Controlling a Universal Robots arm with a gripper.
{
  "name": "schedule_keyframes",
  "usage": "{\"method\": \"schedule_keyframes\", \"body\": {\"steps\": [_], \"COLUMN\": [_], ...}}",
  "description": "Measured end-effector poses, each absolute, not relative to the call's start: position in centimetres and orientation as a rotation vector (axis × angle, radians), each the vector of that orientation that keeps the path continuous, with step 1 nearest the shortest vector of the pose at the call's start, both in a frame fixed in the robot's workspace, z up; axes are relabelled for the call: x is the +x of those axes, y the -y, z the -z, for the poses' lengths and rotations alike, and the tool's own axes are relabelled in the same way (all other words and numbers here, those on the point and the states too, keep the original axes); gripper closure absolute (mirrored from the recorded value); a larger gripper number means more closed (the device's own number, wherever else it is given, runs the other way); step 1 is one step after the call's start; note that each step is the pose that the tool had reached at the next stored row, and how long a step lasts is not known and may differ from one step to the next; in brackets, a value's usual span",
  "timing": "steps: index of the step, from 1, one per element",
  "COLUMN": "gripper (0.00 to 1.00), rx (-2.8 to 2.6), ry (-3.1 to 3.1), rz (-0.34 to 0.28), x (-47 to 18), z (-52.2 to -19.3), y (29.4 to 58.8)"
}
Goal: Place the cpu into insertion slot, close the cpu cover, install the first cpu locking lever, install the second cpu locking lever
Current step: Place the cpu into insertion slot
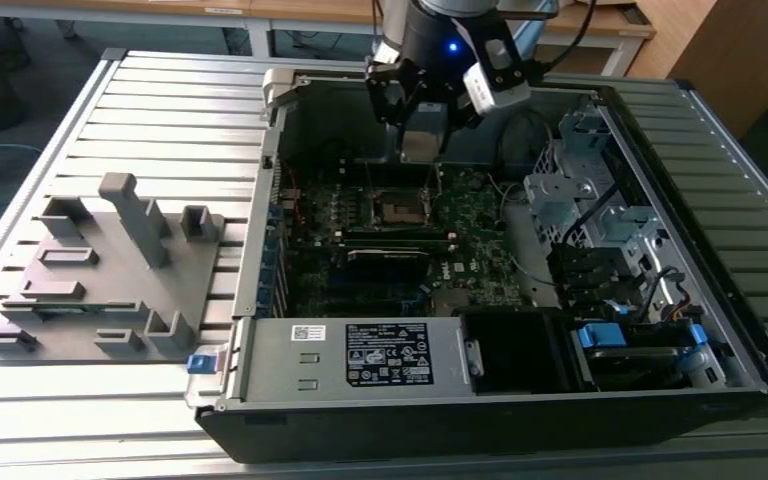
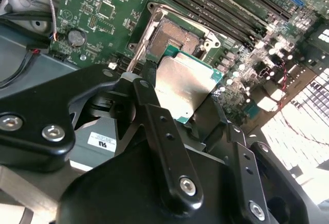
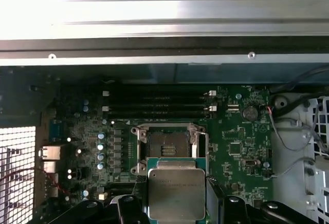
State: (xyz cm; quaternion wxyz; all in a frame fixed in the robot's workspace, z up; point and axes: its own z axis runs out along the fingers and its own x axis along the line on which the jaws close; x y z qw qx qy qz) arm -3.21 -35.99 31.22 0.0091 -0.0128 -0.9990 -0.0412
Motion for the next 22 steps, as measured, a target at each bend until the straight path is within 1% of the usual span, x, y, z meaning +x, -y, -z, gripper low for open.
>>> {"method": "schedule_keyframes", "body": {"steps": [5, 22], "gripper": [0.46, 0.46], "rx": [-0.04, -0.04], "ry": [3.121, 3.121], "rz": [0.121, 0.114], "x": [-3.2, -3.3], "z": [-30.3, -29.1], "y": [36.0, 36.0]}}
